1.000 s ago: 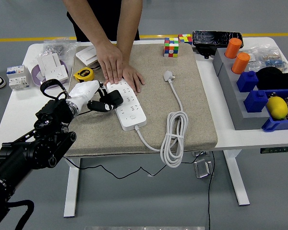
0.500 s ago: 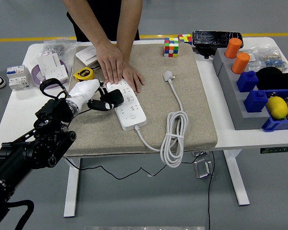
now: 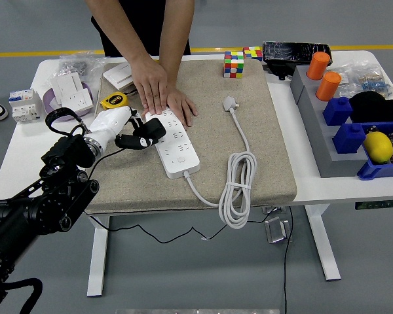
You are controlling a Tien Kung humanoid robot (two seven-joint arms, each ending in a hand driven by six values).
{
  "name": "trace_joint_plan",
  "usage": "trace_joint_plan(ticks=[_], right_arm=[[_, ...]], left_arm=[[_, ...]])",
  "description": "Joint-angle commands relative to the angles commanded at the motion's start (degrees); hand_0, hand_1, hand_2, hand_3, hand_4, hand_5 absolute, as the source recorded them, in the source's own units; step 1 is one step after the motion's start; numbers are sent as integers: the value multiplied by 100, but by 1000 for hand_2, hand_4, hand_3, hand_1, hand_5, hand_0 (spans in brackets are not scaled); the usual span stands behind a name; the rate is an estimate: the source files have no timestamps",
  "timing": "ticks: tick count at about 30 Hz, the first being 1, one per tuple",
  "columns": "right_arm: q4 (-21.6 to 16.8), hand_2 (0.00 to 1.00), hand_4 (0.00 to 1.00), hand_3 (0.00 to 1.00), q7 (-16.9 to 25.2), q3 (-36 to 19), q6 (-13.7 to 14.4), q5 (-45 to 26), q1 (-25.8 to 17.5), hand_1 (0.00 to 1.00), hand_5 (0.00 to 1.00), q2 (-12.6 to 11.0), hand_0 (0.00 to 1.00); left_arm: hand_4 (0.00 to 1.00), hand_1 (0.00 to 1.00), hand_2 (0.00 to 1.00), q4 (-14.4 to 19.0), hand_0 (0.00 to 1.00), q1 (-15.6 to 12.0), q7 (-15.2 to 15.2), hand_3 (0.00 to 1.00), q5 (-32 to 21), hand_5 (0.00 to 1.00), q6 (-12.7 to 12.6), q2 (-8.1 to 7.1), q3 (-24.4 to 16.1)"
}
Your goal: Pick up the plug,place it near the board,insert it into the board,press the button
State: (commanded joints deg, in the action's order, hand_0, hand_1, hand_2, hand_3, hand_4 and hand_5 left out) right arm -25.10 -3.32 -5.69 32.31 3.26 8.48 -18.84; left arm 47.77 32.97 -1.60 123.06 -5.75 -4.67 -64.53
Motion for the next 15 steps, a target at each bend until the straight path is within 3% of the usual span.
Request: trace_joint_plan(ticks=[9,15], right_arm=[[3,813,998,824,-4,-48,-3,12,-37,874,998,15,980],[2,813,998,823,-4,-53,-7,11,-55,874,998,21,980]], left_arm=[[553,703,521,831,651,-523,-19,307,34,427,-119,-205,-519],[562,700,520,721,635,-668,60,305,68,417,-358,-272,-644]])
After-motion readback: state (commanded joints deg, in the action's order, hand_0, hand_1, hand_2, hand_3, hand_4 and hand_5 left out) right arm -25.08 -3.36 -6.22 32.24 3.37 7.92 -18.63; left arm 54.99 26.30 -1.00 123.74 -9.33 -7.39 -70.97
